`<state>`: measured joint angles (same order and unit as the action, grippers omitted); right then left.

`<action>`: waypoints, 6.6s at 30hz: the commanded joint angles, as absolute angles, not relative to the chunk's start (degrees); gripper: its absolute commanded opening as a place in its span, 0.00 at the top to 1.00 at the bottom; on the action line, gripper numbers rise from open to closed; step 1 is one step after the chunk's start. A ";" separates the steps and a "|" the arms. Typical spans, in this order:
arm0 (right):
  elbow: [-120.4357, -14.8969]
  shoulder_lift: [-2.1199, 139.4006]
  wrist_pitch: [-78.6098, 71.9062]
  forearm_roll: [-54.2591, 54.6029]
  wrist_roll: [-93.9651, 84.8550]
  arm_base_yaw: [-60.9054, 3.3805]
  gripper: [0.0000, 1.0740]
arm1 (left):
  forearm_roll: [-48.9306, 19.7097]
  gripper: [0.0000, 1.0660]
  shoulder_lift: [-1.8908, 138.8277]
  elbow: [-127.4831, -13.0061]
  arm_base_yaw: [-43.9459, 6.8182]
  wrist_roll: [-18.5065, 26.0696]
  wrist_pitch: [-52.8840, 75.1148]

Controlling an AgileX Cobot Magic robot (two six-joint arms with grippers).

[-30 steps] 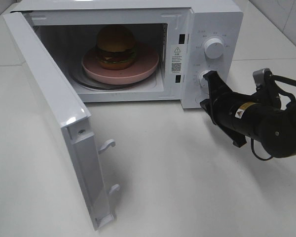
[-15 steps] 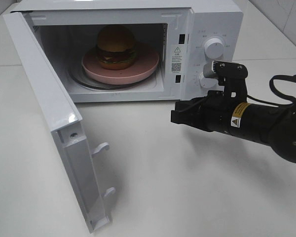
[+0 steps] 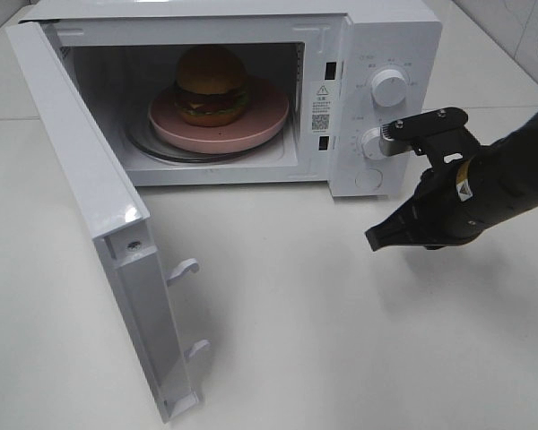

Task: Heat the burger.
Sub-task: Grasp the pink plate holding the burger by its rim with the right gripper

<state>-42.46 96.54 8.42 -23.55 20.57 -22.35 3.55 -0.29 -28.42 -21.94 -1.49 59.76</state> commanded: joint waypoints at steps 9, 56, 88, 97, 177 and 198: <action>-55.81 95.74 43.72 6.36 -7.05 -22.00 0.94 | 2.98 1.00 -1.38 -28.36 -21.77 -1.72 59.30; -62.34 84.11 46.24 16.44 -16.50 -17.70 0.40 | 2.98 1.00 -1.38 -28.36 -21.77 -1.72 59.30; -78.09 105.71 29.62 5.79 -41.25 -39.76 0.40 | 2.98 1.00 -1.38 -28.36 -21.77 -1.72 59.30; -82.96 109.84 26.70 -2.23 -41.37 -42.34 0.41 | 2.98 1.00 -1.38 -28.36 -21.77 -1.72 59.30; -93.28 131.67 19.19 -48.24 -6.02 -39.94 0.42 | 2.98 1.00 -1.38 -28.36 -21.77 -1.66 59.30; -93.28 133.73 20.57 -48.24 -4.76 -39.48 0.96 | 3.04 1.00 -1.38 -28.36 -21.77 -1.66 59.30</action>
<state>-93.79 132.87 17.30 -49.62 -6.36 -39.94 3.50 -0.29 -28.42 -21.94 -1.49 59.76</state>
